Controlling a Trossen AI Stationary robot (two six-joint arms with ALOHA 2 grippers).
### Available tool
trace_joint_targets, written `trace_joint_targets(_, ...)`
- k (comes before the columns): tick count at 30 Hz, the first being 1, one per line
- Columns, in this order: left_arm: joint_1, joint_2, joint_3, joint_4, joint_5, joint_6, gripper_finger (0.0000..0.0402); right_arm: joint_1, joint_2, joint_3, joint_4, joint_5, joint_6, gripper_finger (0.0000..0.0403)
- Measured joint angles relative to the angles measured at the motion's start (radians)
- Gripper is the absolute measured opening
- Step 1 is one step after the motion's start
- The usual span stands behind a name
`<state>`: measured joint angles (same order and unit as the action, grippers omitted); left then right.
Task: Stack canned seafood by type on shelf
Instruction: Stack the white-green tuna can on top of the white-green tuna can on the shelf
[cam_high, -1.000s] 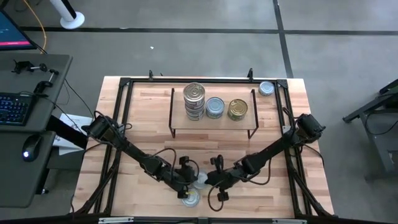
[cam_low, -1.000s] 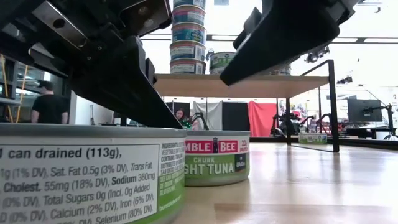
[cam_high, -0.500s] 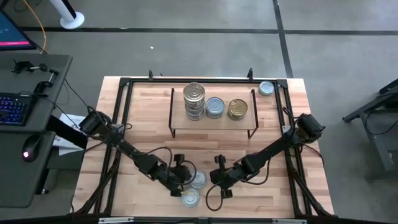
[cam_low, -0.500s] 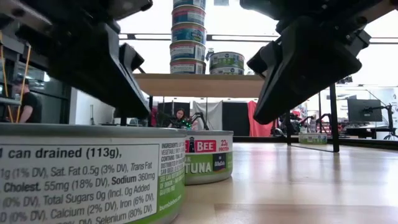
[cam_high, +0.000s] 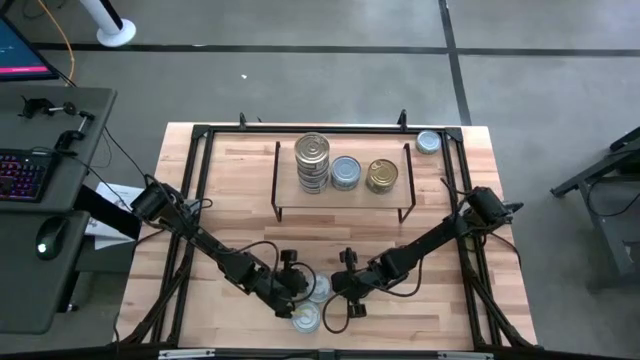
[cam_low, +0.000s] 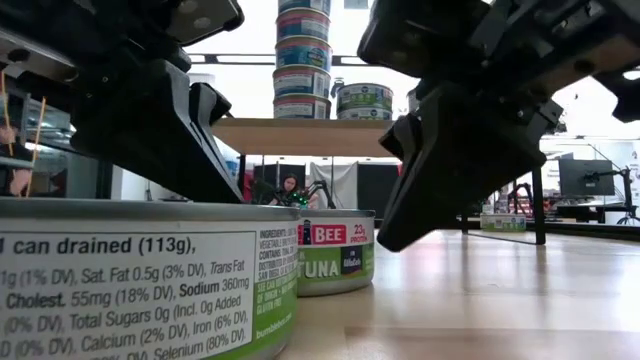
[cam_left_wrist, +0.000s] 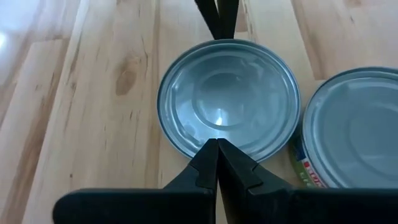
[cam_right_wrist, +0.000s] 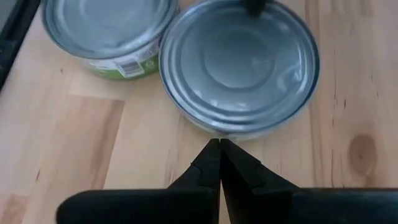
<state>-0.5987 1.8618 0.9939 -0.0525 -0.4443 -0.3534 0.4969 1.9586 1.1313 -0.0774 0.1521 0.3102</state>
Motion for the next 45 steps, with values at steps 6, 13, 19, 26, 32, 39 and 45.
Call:
trace_joint_targets(6, 0.001, 0.0, 0.002, -0.037, -0.017, 0.005, 0.0, 0.0, 0.001, 0.0, 0.0, 0.0, -0.004, 0.0)
trace_joint_targets(13, 0.003, -0.002, 0.003, -0.072, -0.022, 0.006, 0.0, 0.015, 0.001, 0.005, 0.067, 0.004, -0.02, 0.0)
trace_joint_targets(19, -0.004, -0.002, 0.002, -0.07, -0.022, -0.009, 0.0, 0.016, 0.0, 0.046, -0.014, 0.069, -0.033, 0.0)
trace_joint_targets(26, -0.019, -0.001, 0.001, -0.064, -0.025, -0.011, 0.0, 0.002, 0.0, 0.076, -0.183, 0.086, -0.058, 0.0)
trace_joint_targets(32, -0.02, -0.008, 0.0, -0.046, -0.014, -0.003, 0.0, -0.014, 0.0, 0.077, -0.179, 0.084, -0.087, 0.0)
trace_joint_targets(39, -0.042, -0.009, -0.001, -0.014, -0.006, -0.032, 0.0, -0.037, 0.0, 0.077, -0.181, 0.053, -0.134, 0.0)
trace_joint_targets(45, -0.077, -0.026, -0.002, 0.018, -0.056, -0.064, 0.0, -0.041, 0.0, 0.077, -0.174, 0.042, -0.136, 0.0)
